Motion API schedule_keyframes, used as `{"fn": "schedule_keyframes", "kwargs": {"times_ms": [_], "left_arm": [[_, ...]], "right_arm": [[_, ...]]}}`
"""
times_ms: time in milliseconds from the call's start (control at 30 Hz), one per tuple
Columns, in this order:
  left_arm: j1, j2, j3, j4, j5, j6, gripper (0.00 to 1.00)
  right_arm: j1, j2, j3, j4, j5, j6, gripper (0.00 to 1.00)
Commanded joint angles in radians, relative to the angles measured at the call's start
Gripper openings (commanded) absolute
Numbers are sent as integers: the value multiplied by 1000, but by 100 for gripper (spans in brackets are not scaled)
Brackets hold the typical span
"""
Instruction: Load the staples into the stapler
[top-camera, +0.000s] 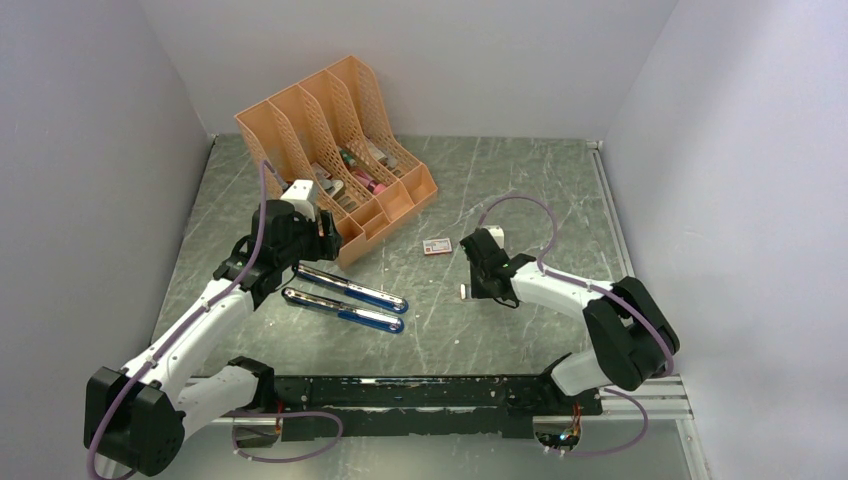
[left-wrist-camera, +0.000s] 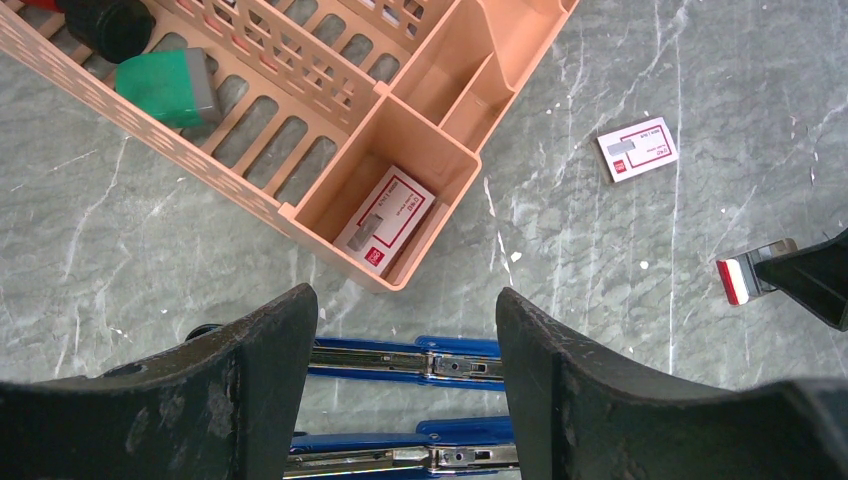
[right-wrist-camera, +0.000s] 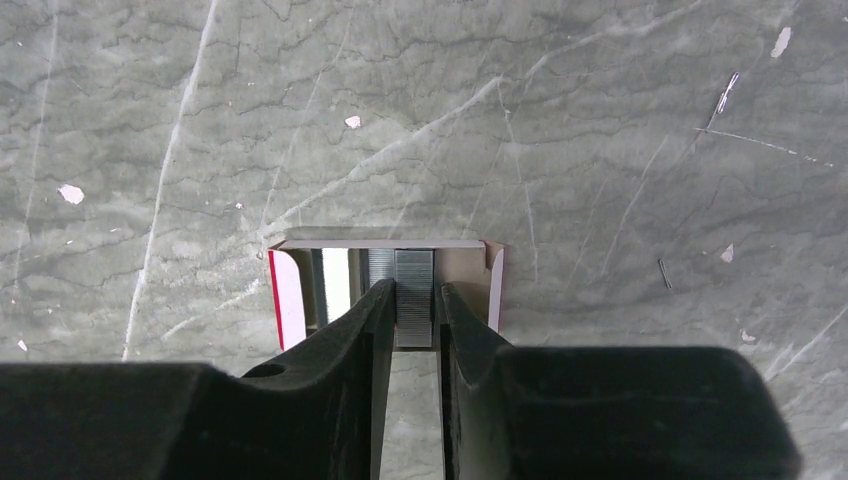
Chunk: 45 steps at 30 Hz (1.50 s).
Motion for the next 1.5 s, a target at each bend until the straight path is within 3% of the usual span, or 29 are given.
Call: {"fn": "schedule_keyframes", "kwargs": {"times_ms": [0, 500, 1467], "left_arm": [[12, 2, 25, 30, 30, 11, 70], [16, 0, 23, 33, 40, 10, 70], [16, 1, 21, 32, 41, 11, 70]], "right_arm": [[-10, -5, 9, -2, 8, -9, 24], [-10, -76, 31, -16, 15, -36, 21], [-10, -3, 25, -23, 24, -48, 22]]}}
